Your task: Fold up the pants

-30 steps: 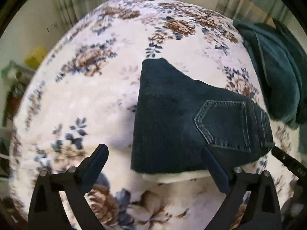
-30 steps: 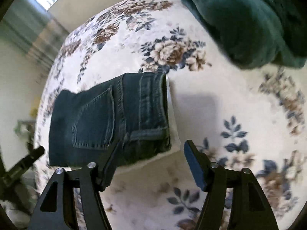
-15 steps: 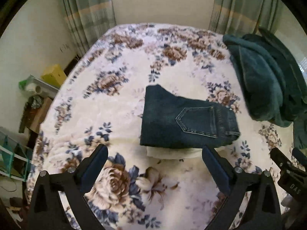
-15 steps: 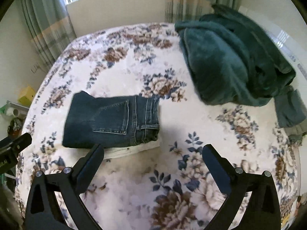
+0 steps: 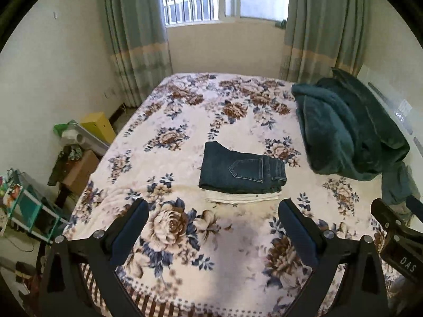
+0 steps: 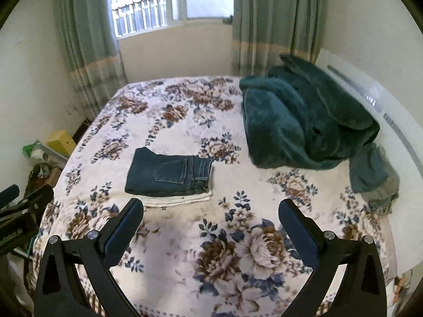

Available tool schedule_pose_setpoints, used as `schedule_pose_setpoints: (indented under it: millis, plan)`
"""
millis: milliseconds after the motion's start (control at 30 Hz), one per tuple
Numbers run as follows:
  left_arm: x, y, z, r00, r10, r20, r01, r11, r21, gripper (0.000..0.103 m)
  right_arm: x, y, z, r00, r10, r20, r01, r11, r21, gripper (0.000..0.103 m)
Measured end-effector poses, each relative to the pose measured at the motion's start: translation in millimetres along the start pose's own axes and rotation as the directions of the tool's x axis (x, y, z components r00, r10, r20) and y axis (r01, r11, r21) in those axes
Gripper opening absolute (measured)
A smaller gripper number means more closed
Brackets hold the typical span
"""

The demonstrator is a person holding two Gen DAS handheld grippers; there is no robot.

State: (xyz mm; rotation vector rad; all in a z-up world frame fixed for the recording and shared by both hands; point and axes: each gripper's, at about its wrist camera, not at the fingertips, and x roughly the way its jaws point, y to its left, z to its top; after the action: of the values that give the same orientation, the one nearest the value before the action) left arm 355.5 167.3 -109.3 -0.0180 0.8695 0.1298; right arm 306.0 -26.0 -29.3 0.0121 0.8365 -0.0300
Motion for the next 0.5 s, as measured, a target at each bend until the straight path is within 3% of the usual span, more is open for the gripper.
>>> schedule_pose_setpoints:
  millis: [267, 500]
  plan:
    - [-86, 2, -27, 0.997, 0.041, 0.062, -0.041, 0.999, -0.002, 0.1, -106, -10, -22, 0.998, 0.031, 0.06, -0.029, 0.999, -0.02, 0.103]
    - [-140, 2, -40, 0.994, 0.03, 0.101, -0.031, 0.999, 0.008, 0.1, -175, -19, -33, 0.996, 0.041, 0.081, -0.04, 0.999, -0.006, 0.103]
